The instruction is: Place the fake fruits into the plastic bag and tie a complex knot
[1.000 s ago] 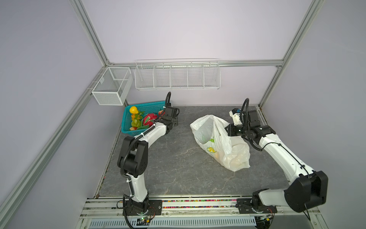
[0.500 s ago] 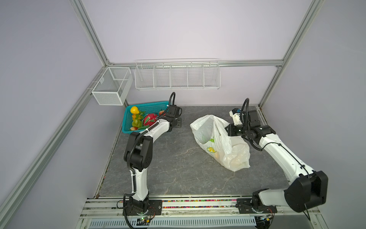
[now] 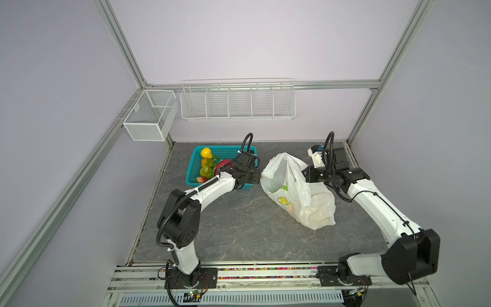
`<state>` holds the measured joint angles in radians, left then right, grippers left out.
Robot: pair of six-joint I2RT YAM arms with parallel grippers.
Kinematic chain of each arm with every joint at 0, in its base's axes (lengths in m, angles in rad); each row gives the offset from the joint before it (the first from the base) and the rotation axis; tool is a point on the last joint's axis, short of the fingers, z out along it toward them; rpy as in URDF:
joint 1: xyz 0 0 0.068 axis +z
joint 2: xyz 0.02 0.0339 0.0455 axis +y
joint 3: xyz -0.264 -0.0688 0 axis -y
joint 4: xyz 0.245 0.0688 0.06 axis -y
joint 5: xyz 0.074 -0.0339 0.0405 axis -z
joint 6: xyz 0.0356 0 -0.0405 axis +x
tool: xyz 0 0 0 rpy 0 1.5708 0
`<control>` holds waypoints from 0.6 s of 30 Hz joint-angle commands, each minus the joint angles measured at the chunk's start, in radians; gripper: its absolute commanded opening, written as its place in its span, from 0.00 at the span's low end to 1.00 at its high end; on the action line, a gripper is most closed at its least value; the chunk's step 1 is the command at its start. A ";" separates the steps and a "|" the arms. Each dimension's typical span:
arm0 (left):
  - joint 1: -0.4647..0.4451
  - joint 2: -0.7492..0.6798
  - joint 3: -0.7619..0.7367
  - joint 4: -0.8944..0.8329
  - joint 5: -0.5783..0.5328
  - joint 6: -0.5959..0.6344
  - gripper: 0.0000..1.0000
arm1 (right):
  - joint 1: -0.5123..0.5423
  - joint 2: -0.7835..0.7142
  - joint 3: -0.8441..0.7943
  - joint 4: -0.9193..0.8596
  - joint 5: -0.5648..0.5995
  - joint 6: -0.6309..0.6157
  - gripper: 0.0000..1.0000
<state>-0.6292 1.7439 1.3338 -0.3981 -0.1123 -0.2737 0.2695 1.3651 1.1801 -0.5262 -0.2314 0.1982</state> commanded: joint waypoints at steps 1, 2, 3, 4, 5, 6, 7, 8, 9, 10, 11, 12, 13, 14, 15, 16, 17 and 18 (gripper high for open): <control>0.017 -0.094 -0.038 -0.002 -0.160 0.034 0.66 | -0.007 -0.030 0.016 -0.005 0.007 -0.021 0.09; 0.019 -0.109 -0.047 -0.007 -0.164 0.043 0.66 | -0.006 -0.028 0.016 -0.005 0.006 -0.022 0.09; 0.023 -0.117 -0.055 -0.012 -0.169 0.044 0.67 | -0.006 -0.028 0.016 -0.006 0.007 -0.022 0.09; 0.029 -0.125 -0.067 -0.012 -0.172 0.042 0.67 | -0.006 -0.026 0.017 -0.006 0.010 -0.022 0.09; 0.041 -0.130 -0.080 -0.010 -0.161 0.041 0.67 | -0.007 -0.026 0.016 -0.004 0.010 -0.023 0.09; 0.059 -0.132 -0.087 -0.013 -0.148 0.035 0.66 | -0.006 -0.022 0.017 -0.001 0.007 -0.023 0.09; 0.083 -0.128 -0.088 -0.029 -0.125 0.024 0.65 | -0.006 -0.020 0.019 0.000 0.002 -0.022 0.09; 0.106 -0.119 -0.083 -0.051 -0.093 0.019 0.65 | -0.006 -0.016 0.020 -0.001 -0.002 -0.021 0.09; 0.126 -0.109 -0.077 -0.074 -0.068 0.016 0.63 | -0.006 -0.014 0.021 0.000 -0.006 -0.020 0.09; 0.137 -0.097 -0.068 -0.094 -0.060 0.018 0.62 | -0.006 -0.013 0.019 0.000 -0.005 -0.020 0.09; 0.144 -0.081 -0.055 -0.117 -0.058 0.024 0.62 | -0.007 -0.012 0.018 0.000 -0.006 -0.019 0.09; 0.150 -0.059 -0.039 -0.141 -0.057 0.032 0.62 | -0.007 -0.013 0.016 0.002 -0.004 -0.019 0.09; 0.157 -0.039 -0.022 -0.160 -0.056 0.034 0.62 | -0.007 -0.013 0.014 0.005 -0.003 -0.019 0.09; 0.169 -0.013 -0.002 -0.182 -0.044 0.034 0.62 | -0.007 -0.014 0.013 0.007 -0.004 -0.019 0.09; 0.181 0.010 0.021 -0.207 -0.034 0.033 0.61 | -0.006 -0.011 0.012 0.008 -0.005 -0.018 0.09; 0.191 0.034 0.041 -0.226 -0.033 0.031 0.61 | -0.007 -0.011 0.012 0.008 -0.008 -0.018 0.09; 0.200 0.053 0.053 -0.228 -0.032 0.031 0.61 | -0.006 -0.011 0.012 0.008 -0.010 -0.019 0.09; 0.208 0.073 0.063 -0.225 -0.032 0.029 0.61 | -0.006 -0.011 0.010 0.010 -0.011 -0.018 0.09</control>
<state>-0.4465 1.7668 1.3373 -0.5514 -0.1669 -0.2493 0.2695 1.3632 1.1801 -0.5259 -0.2291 0.1936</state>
